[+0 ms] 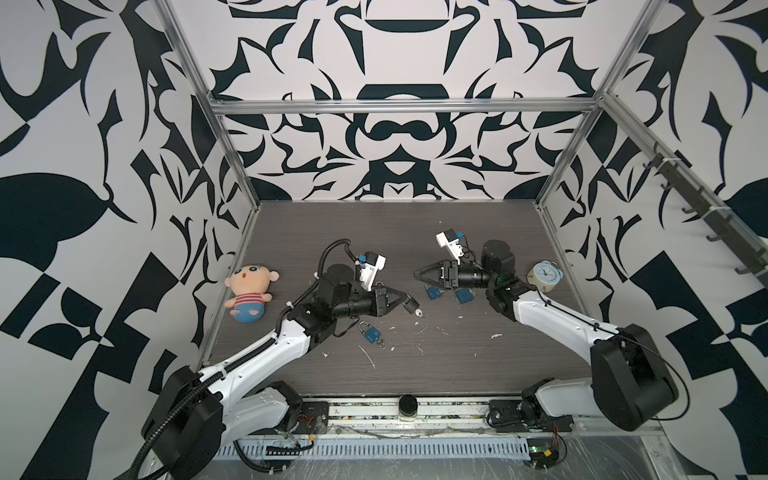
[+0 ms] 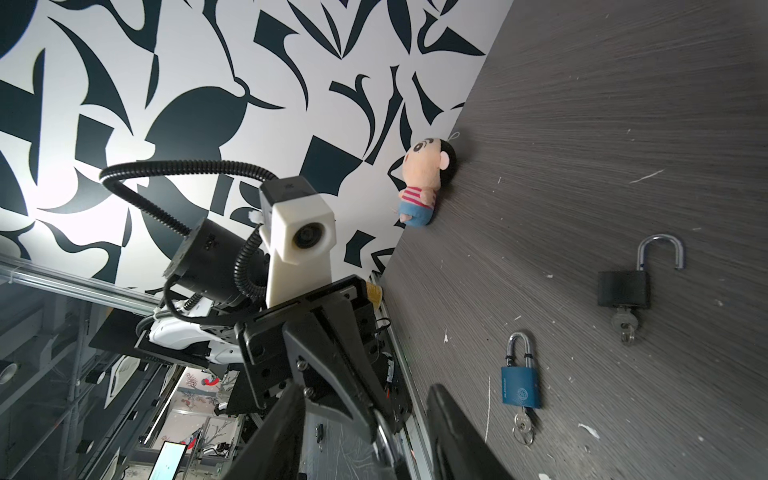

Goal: Lock with the key

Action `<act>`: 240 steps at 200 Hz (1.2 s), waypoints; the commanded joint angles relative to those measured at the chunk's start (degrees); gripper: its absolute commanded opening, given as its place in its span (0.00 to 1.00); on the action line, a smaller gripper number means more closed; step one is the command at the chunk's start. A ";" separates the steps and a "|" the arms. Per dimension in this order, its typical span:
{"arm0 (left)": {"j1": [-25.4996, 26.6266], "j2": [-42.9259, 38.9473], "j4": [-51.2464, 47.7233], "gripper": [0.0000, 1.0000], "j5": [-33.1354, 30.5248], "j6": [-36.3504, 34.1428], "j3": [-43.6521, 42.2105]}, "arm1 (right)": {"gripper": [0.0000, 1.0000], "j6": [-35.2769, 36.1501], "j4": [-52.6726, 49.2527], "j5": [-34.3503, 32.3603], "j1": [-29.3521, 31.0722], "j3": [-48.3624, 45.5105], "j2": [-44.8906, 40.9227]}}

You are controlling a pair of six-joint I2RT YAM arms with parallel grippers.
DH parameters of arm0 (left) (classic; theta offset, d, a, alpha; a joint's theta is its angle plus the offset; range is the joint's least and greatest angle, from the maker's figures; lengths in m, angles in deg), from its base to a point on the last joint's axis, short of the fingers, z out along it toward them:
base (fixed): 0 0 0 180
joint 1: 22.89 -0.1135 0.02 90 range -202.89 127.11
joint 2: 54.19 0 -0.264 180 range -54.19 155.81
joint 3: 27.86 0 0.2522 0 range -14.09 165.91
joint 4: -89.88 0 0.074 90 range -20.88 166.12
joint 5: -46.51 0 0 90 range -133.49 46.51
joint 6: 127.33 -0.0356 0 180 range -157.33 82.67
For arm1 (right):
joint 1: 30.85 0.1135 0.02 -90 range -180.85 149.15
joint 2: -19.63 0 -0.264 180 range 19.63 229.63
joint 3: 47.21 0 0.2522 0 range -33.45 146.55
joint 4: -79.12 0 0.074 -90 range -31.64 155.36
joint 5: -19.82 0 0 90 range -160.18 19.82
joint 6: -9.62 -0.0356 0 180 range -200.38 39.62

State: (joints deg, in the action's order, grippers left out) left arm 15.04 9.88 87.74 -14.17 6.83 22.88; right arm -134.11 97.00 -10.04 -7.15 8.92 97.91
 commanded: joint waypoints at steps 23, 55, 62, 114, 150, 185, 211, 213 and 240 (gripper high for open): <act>-3.39 -3.98 -2.53 0.00 -2.67 0.75 3.12 | 0.48 -1.30 6.36 0.70 0.09 -2.95 -2.35; -3.92 -4.13 -3.79 0.00 -2.21 0.66 6.10 | 0.46 -0.72 6.60 0.69 1.18 -4.07 -1.78; -3.92 -3.98 -3.81 0.00 -2.16 0.66 6.58 | 0.46 -0.60 6.82 0.79 1.57 -3.95 -1.63; -4.01 -2.60 -4.67 0.00 -2.89 0.22 8.76 | 0.38 0.14 7.38 0.87 4.11 -2.49 -0.63; -4.08 -2.44 -4.60 0.00 -3.47 0.31 8.57 | 0.23 0.21 7.38 1.18 4.48 -2.38 -1.02; -4.12 -2.29 -4.67 0.00 -3.70 0.22 8.67 | 0.03 0.13 7.39 1.14 4.51 -2.47 -1.25; -4.44 -2.83 -4.76 0.00 -4.30 0.22 8.57 | 0.00 -0.04 7.39 1.05 4.51 -2.49 -1.20; -4.47 -2.86 -4.76 0.00 -4.39 0.22 8.56 | 0.00 -0.05 7.41 1.04 4.51 -2.61 -1.27; -5.85 -4.29 -4.79 0.00 -5.06 0.23 8.34 | 0.00 -0.71 7.71 0.95 4.51 -2.85 -0.89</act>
State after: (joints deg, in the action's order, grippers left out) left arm 10.50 7.50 82.28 -18.00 7.33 29.54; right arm -134.25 102.27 -9.18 -2.93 4.75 97.61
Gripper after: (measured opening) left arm 0.075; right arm 0.054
